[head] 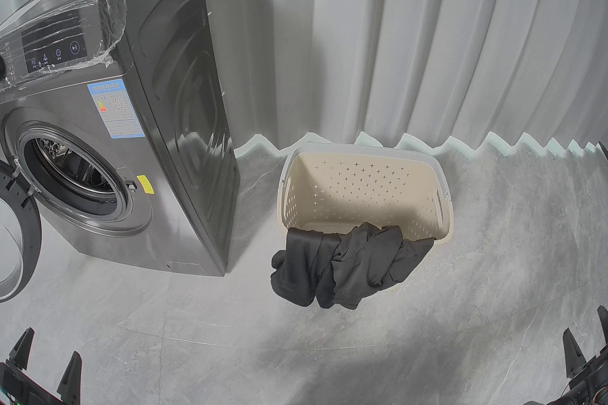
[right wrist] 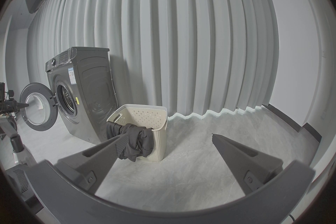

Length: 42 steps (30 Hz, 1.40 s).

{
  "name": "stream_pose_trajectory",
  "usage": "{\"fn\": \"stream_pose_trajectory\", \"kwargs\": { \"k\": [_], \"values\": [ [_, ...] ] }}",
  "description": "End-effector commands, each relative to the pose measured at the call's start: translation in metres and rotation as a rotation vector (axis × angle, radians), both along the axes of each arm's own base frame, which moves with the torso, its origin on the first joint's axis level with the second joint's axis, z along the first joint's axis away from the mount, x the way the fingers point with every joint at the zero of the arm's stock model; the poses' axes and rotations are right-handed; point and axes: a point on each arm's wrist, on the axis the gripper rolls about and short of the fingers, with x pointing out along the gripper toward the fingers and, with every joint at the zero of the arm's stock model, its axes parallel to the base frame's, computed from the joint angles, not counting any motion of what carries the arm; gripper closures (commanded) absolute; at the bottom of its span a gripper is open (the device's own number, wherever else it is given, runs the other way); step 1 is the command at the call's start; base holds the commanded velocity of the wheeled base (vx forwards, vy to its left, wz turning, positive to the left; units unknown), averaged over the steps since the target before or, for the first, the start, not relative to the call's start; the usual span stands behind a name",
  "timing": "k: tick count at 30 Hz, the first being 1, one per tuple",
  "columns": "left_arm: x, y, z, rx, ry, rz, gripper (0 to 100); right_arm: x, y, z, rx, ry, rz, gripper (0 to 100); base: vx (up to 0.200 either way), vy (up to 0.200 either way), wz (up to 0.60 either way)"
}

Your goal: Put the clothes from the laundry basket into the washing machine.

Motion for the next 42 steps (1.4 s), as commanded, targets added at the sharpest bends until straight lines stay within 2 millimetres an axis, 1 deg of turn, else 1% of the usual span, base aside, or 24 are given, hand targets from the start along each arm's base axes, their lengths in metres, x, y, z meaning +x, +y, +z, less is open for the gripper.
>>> {"fn": "stream_pose_trajectory", "kwargs": {
  "k": [1,13,17,19,20,21,22,23,24,25,28,31,32,33,34,36,37,38,40,42],
  "values": [
    [0.000,0.000,-0.005,-0.001,0.000,0.000,0,0.000,0.000,-0.005,0.001,0.002,0.000,0,0.000,0.000,0.00],
    [0.000,0.000,-0.005,-0.002,0.000,0.000,0,0.000,0.000,-0.005,-0.007,0.005,0.003,0,0.000,0.000,0.00],
    [0.000,0.000,-0.005,-0.001,0.000,0.000,0,0.000,0.000,-0.004,-0.002,-0.002,0.003,0,0.150,0.000,0.00],
    [0.000,0.000,-0.005,-0.001,0.000,0.000,0,-0.003,0.000,0.010,0.002,-0.077,0.003,0,0.000,0.000,0.00],
    [0.000,0.000,-0.005,-0.001,0.000,0.000,0,-0.013,0.000,0.038,0.026,-0.197,0.010,0,0.000,0.000,0.00],
    [0.000,0.000,-0.005,-0.001,0.000,0.000,0,-0.018,0.000,0.053,0.044,-0.238,0.016,0,0.000,0.000,0.00],
    [0.000,0.000,-0.005,0.002,0.000,0.000,0,-0.020,-0.001,0.061,0.054,-0.239,0.023,0,0.000,0.000,0.00],
    [0.000,0.000,-0.005,0.005,0.000,0.000,0,-0.016,-0.001,0.066,0.063,-0.178,0.044,0,0.000,0.000,0.00],
    [0.000,0.000,-0.005,0.005,0.000,0.000,0,-0.016,-0.001,0.066,0.063,-0.178,0.044,0,0.000,0.000,0.00],
    [0.000,0.000,-0.005,0.007,0.000,0.000,0,-0.006,-0.001,0.061,0.064,-0.045,0.108,0,0.000,0.000,0.00],
    [0.000,0.000,-0.005,0.001,0.000,0.000,0,0.013,0.001,0.049,0.067,0.157,0.207,0,0.000,0.000,0.00],
    [0.000,0.000,-0.005,0.002,0.000,0.000,0,0.033,0.004,0.050,0.066,0.272,0.246,0,0.000,0.000,0.00],
    [0.000,0.000,-0.005,0.002,0.000,0.000,0,0.033,0.004,0.050,0.066,0.272,0.246,0,0.000,0.000,0.00],
    [0.000,0.000,-0.005,0.004,0.000,0.000,0,0.048,0.007,0.054,0.063,0.311,0.265,0,0.000,0.000,0.00],
    [0.000,0.000,-0.005,0.002,0.000,0.000,0,0.054,0.008,0.056,0.061,0.321,0.279,0,0.000,0.000,0.00],
    [0.000,0.000,-0.005,-0.001,0.000,0.000,0,0.074,0.013,0.061,0.060,0.336,0.317,0,0.000,0.000,0.00],
    [0.000,0.000,-0.005,-0.001,0.000,0.000,0,0.078,0.015,0.062,0.059,0.339,0.320,0,0.000,0.000,0.00],
    [0.000,0.000,-0.005,0.002,0.000,0.000,0,0.094,0.019,0.065,0.058,0.347,0.326,0,0.000,0.000,0.00],
    [0.000,0.000,-0.005,0.007,0.000,0.000,0,0.113,0.023,0.065,0.063,0.371,0.324,0,0.000,0.000,0.00],
    [0.000,0.000,-0.005,0.009,-0.002,0.000,0,0.132,0.027,0.060,0.077,0.421,0.319,0,0.000,0.000,0.00]
  ]
}}
